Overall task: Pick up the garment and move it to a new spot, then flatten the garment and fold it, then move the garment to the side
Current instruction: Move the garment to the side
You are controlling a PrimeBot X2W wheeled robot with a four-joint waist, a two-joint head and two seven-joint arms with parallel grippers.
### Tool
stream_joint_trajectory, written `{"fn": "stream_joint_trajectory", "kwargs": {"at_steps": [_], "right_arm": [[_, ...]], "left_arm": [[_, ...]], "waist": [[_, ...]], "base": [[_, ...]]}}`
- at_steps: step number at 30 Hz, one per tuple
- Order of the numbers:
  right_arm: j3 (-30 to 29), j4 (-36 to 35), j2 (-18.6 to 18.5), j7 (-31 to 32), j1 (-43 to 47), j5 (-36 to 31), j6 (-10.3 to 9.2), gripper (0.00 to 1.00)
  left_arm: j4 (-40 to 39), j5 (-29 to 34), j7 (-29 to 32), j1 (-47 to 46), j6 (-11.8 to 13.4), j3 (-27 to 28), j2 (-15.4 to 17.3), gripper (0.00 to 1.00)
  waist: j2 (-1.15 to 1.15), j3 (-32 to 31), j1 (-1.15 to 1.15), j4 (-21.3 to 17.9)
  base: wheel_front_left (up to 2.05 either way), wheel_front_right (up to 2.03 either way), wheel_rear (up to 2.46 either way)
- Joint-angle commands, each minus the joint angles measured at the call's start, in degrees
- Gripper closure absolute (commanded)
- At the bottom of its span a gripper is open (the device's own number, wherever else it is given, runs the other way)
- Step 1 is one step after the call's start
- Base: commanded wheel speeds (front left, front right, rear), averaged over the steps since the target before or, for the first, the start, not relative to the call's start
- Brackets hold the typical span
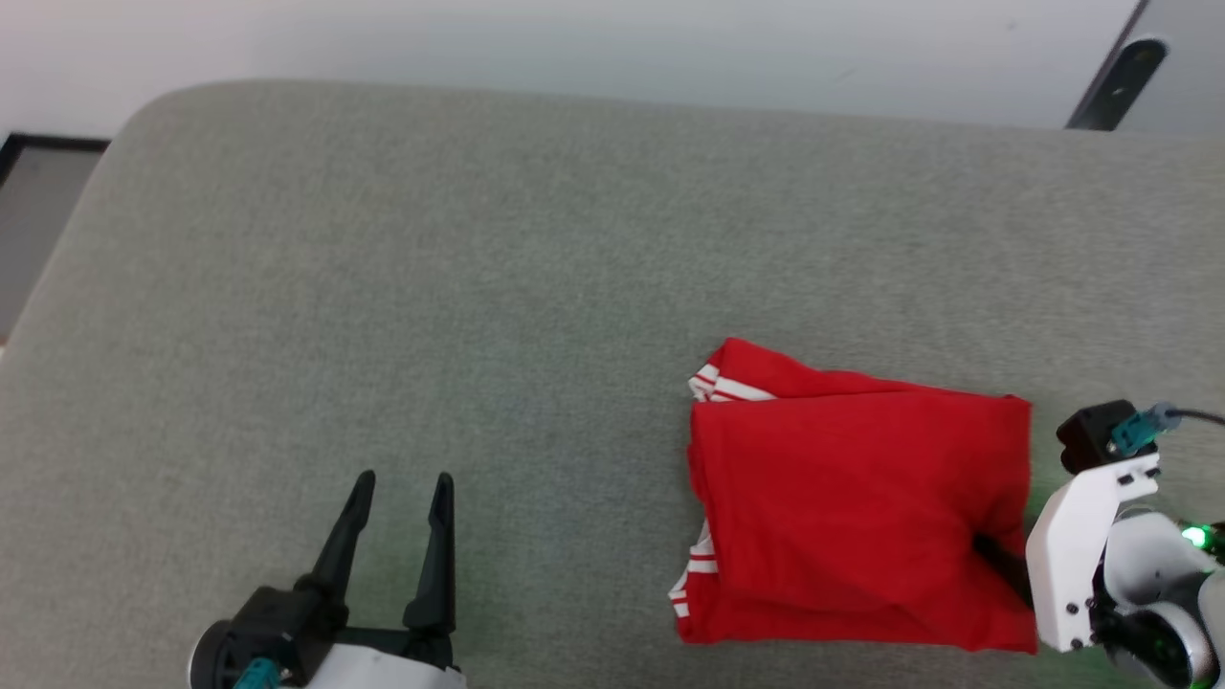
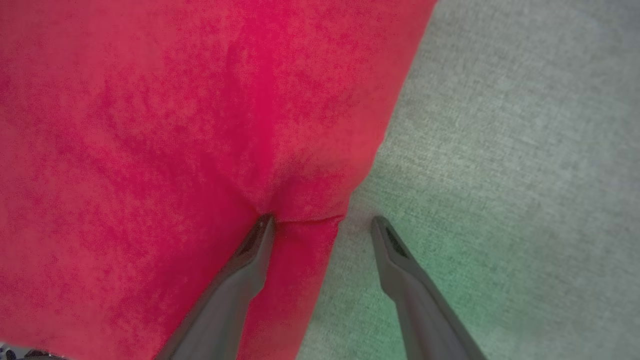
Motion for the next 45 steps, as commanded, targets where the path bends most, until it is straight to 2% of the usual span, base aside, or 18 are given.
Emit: {"fn": "stream_joint_trajectory", "kwargs": {"at_steps": [1,5,7,8,14,20,26,31,35,38,42,45], "right_arm": [[0.32,0.95,0.16,0.62,-0.73,0.55,-0.06,0.00],[1.03,2.74,1.36,1.10,-0.15,0.65,-0.05,0.00],[1.57,2.96,1.71,0.37,-0.06,0.94,-0.01,0.58],[1.57,3.03,2.04,-0.33,-0.13,1.06,-0.01,1.00],[0.35,3.06,2.62,-7.01,-0.94,1.43,-0.02,1.00],[-4.18,1.94,1.58,-13.01,-1.76,2.84,-0.08,1.00],[-12.23,-0.05,-3.42,-13.50,0.15,3.51,-0.07,1.00],[-17.84,-0.30,-7.91,-12.80,1.28,3.20,-0.07,1.00],[-21.10,1.74,-11.69,-12.60,0.18,2.07,-0.07,1.00],[-22.28,4.41,-12.98,-13.39,-2.08,1.12,-0.07,1.00],[-21.21,8.79,-14.90,-15.87,-5.46,-3.22,-0.07,1.00],[-20.69,13.06,-14.57,-18.31,-7.74,-6.46,-0.07,1.00]], "left_arm": [[0.13,-0.41,0.02,-0.93,0.06,-0.12,-0.19,0.00],[0.47,-0.83,0.02,-1.80,0.00,-0.26,-0.23,0.00],[0.68,-0.94,0.02,-2.32,-0.05,-0.22,-0.25,0.00],[0.84,-0.98,0.02,-2.43,-0.08,-0.20,-0.25,0.00],[1.26,-0.52,0.02,-2.34,-0.34,-0.08,-0.23,0.00],[1.17,0.30,0.02,-2.45,-0.53,-0.31,-0.23,0.00],[0.36,0.81,0.02,-3.00,-0.74,-0.75,-0.04,0.00],[-0.72,1.08,0.02,-3.46,-0.83,-0.50,0.39,0.00],[-1.56,1.20,0.02,-3.44,-0.76,-0.41,0.95,0.00],[-2.06,1.24,0.02,-3.74,-0.79,-0.63,1.53,0.00],[-2.85,1.11,0.02,-4.37,-0.80,-0.83,2.14,0.00],[-3.05,1.21,0.02,-4.75,-0.79,-1.27,2.55,0.00]], "waist": [[0.00,2.01,0.00,1.86],[0.00,2.58,0.00,2.24],[0.00,2.69,0.00,2.14],[0.00,2.64,0.00,1.92],[0.00,1.69,0.00,-1.06],[0.00,1.40,0.00,-5.53],[0.00,2.15,0.00,-8.78],[0.00,2.87,0.00,-9.93],[0.00,3.27,0.00,-10.62],[0.00,3.96,0.00,-10.77],[0.00,5.55,0.00,-10.53],[0.00,6.86,0.00,-9.96]], "base": [[0.00,0.00,0.00],[0.00,0.00,0.00],[0.00,0.00,0.00],[0.00,0.00,0.00],[0.00,0.00,0.00],[0.00,0.00,0.00],[0.00,0.00,0.00],[0.00,0.00,0.00],[0.00,0.00,0.00],[0.00,0.00,0.00],[0.00,0.00,0.00],[0.00,0.00,0.00]]}}
